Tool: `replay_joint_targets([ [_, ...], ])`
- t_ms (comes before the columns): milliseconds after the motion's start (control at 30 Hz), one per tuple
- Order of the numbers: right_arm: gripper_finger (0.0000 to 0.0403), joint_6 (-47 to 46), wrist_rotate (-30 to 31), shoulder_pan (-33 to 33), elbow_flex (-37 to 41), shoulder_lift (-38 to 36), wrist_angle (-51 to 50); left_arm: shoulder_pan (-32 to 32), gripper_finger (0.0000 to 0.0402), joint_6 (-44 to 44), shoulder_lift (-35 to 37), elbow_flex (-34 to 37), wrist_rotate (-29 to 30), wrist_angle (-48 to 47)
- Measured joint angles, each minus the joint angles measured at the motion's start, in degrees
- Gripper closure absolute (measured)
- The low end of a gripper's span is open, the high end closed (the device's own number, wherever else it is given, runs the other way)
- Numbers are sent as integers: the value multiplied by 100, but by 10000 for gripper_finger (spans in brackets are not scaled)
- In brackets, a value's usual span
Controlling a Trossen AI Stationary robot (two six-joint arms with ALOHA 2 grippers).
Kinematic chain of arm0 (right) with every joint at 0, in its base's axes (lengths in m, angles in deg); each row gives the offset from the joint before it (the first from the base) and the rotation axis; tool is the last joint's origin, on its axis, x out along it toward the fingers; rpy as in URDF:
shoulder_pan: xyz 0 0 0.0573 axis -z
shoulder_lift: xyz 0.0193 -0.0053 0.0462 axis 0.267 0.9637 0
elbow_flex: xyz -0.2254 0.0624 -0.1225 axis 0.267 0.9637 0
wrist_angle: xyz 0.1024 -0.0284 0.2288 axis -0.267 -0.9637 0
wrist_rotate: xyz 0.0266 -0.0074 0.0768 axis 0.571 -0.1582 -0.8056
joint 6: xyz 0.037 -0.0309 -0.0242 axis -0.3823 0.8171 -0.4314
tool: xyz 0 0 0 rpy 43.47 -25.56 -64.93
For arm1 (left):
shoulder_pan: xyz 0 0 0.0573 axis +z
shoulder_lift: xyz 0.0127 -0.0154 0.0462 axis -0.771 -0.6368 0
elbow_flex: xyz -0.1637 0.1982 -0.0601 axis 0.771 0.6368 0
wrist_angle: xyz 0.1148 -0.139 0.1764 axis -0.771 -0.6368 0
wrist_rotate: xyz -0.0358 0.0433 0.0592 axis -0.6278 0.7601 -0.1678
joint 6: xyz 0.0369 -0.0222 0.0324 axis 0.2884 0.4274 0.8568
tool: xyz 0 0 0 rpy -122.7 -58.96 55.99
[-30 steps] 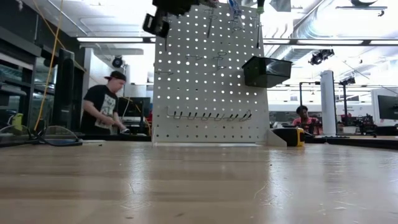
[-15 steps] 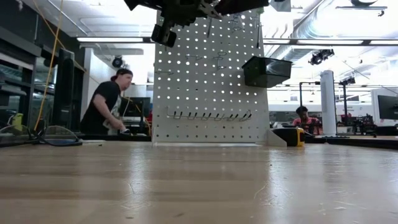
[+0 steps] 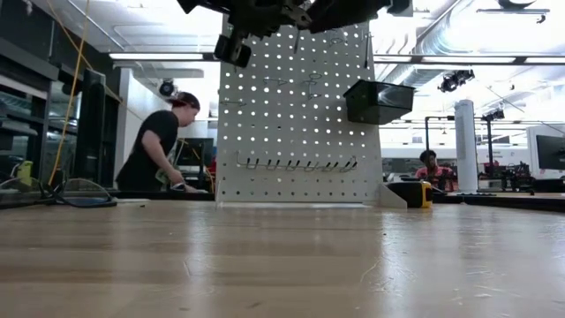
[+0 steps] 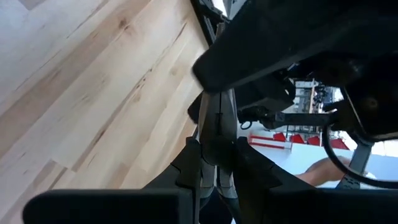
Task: Hang tools onto peg board
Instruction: Hang the black pliers on the peg board
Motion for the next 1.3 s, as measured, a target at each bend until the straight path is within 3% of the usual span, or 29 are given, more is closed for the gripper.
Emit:
replay_joint_targets([
  [300,176,30,-127,-13,0,173,-10,-104,351,-7,-212,0,3,128],
  [400,236,32,-147,-55,0,172,-17,-86,351,-11,-211,0,49,197],
  [533,367,-68,-76,-224,0,171,-52,-39,351,-7,-211,2,80,217],
  [567,381,-158,-69,-260,-35,171,-105,-41,352,-3,-211,2,85,219],
  [800,389,-727,162,-253,-613,184,-1155,-15,345,17,-200,-11,328,394],
  [1000,389,-1290,65,-194,-804,177,-1830,150,250,318,-121,9,351,103],
  [1167,389,-1585,-177,-192,-809,171,-2359,326,223,939,277,0,417,-749],
  [1300,389,-1896,-452,-187,-809,163,-2836,325,220,1596,827,7,1070,-1566],
])
